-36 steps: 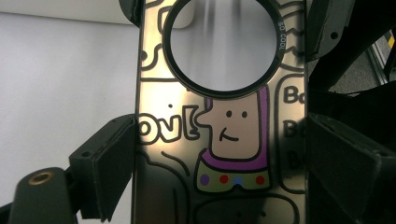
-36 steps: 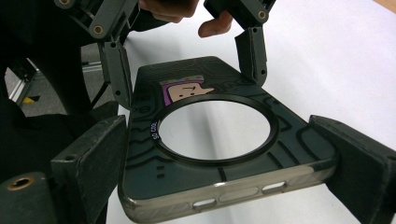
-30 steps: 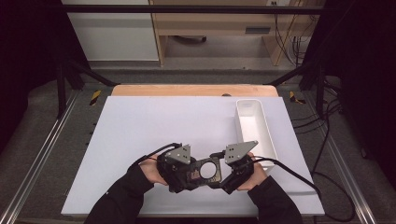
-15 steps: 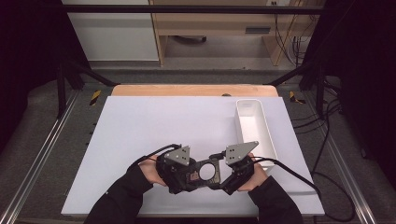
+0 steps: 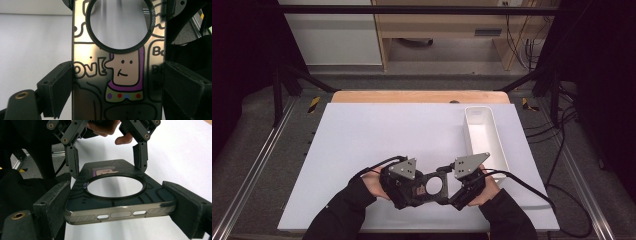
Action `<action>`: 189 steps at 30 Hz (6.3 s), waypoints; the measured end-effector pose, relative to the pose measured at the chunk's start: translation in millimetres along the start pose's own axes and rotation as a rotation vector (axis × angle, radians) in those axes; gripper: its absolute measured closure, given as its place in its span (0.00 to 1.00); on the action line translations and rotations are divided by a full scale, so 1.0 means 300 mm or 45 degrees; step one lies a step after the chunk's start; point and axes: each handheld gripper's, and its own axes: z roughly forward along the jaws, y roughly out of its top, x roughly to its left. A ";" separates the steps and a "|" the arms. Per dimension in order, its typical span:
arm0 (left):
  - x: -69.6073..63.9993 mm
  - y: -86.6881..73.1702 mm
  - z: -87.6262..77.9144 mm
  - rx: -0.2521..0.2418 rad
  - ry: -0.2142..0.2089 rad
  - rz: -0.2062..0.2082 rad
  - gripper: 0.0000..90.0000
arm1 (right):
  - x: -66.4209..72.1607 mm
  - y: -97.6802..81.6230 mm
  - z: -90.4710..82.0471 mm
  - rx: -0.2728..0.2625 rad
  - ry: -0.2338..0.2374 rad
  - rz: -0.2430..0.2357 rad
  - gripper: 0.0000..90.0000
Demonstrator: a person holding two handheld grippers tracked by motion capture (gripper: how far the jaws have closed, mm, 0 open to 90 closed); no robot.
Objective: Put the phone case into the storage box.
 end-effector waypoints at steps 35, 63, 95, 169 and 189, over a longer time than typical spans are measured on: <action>-0.024 -0.022 -0.085 -0.034 0.173 -0.045 0.00 | 0.004 0.025 -0.065 0.021 -0.051 0.064 0.15; -0.041 -0.038 -0.094 0.120 0.232 -0.101 0.00 | -0.028 0.142 -0.083 0.257 -0.047 0.031 0.14; -0.001 0.034 0.016 0.279 0.159 -0.054 0.00 | -0.044 0.277 0.003 0.513 0.009 -0.029 0.14; -0.012 -0.056 -0.024 -0.014 0.117 -0.127 0.13 | -0.017 0.209 -0.089 0.016 -0.074 0.029 0.00; -0.005 -0.021 0.028 -0.067 0.021 -0.123 0.13 | -0.005 0.153 -0.006 -0.029 -0.006 0.087 0.00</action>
